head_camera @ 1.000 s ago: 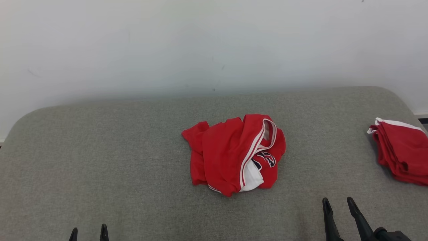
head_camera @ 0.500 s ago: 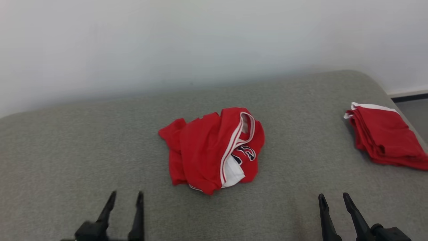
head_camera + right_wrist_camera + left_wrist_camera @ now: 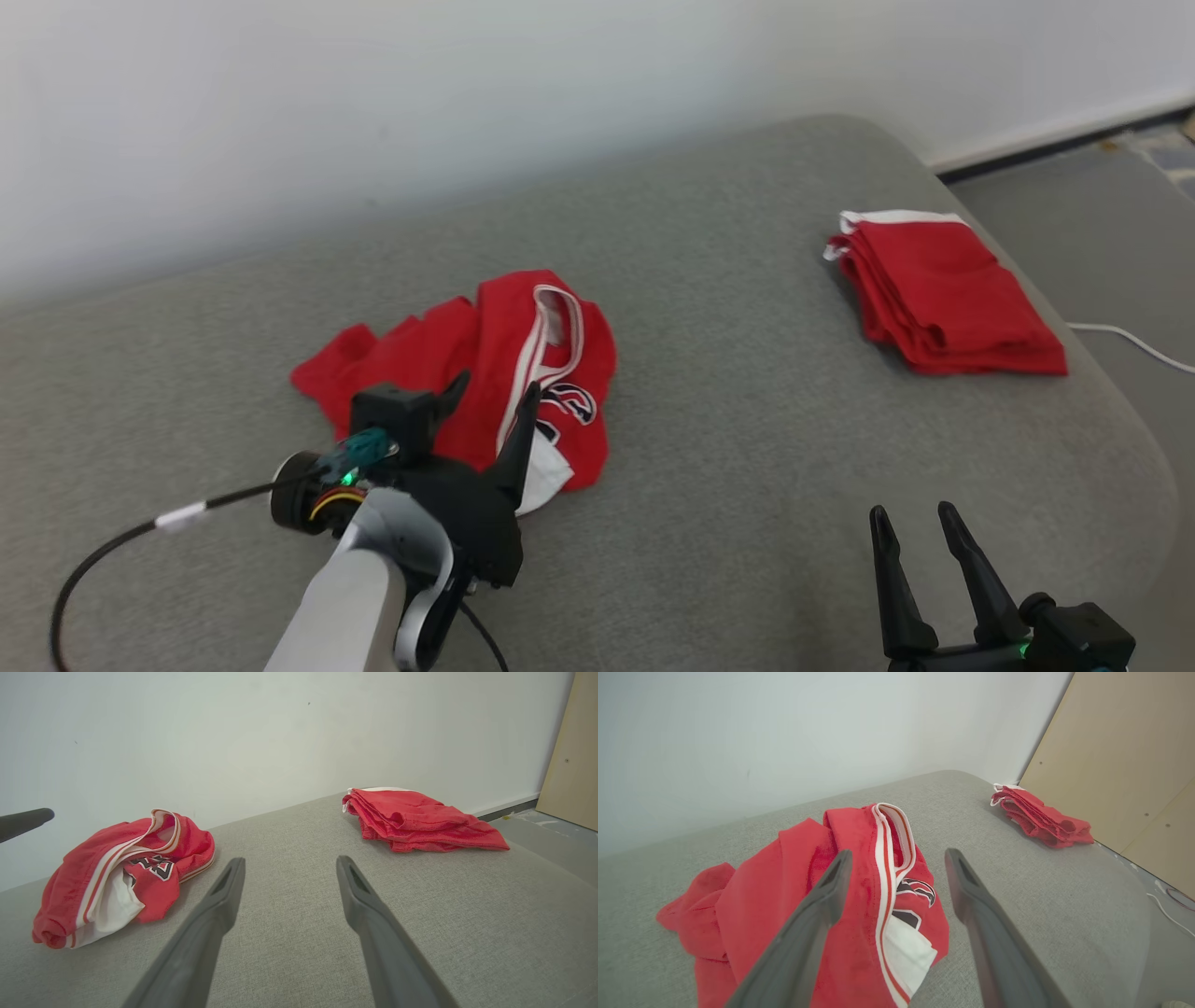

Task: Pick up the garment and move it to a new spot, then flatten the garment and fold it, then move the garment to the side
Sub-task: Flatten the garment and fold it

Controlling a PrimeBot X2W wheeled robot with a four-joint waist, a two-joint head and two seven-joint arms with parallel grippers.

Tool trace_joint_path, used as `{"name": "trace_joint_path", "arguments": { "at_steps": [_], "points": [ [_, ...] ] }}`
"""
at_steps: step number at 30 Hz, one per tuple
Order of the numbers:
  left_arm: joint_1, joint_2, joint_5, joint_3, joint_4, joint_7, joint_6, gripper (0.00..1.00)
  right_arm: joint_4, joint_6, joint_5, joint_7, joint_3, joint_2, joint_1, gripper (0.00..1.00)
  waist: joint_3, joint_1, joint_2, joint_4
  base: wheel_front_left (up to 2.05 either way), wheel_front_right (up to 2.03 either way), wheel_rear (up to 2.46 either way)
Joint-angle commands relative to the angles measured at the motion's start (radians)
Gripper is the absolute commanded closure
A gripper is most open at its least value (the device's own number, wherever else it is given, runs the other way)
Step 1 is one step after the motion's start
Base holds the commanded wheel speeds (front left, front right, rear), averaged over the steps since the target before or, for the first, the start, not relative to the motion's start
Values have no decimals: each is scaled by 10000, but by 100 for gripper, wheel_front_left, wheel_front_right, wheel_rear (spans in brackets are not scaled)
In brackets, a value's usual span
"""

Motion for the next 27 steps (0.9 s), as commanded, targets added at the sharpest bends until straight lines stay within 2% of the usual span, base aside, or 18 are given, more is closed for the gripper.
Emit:
{"name": "trace_joint_path", "arguments": {
  "at_steps": [1, 4, 10, 16, 20, 22, 27],
  "points": [
    [-390, -11, -84, -145, 286, 236, 114, 0, -50, -24, 57, -1, 14, 76, -144, 0, 799, -2, -1, -1068, 0, 0, 0],
    [-782, -31, -122, -313, 641, 508, 250, 0, -52, -24, 77, -1, 39, 129, -195, 0, 980, -2, -1, -1382, 0, 0, 0],
    [-1750, -56, -15, -516, 1648, 898, 1009, 0, -72, -25, 195, 1, 137, 255, -339, 0, 1440, -2, -1, -2174, 0, 0, 0],
    [-2665, -49, 424, -848, 2601, 1125, 1653, 0, -257, -25, 283, -1, -112, 348, -209, 0, 1809, -2, -1, -2268, 0, 0, 0],
    [-3237, -53, 726, -868, 3117, 1066, 2364, 0, -368, -25, 314, -1, -131, 369, -183, 0, 1958, -2, -1, -2287, 0, 0, 0],
    [-3451, -2, 827, -817, 3410, 1095, 2587, 0, -404, -25, 435, -1, -91, 371, -219, 0, 2020, -2, -1, -2292, 0, 0, 0],
    [-3931, 31, 900, -830, 3958, 1168, 2799, 0, -437, -25, 586, -1, 10, 370, -260, 0, 2068, -2, -1, -2294, 0, 0, 0]
  ]
}}
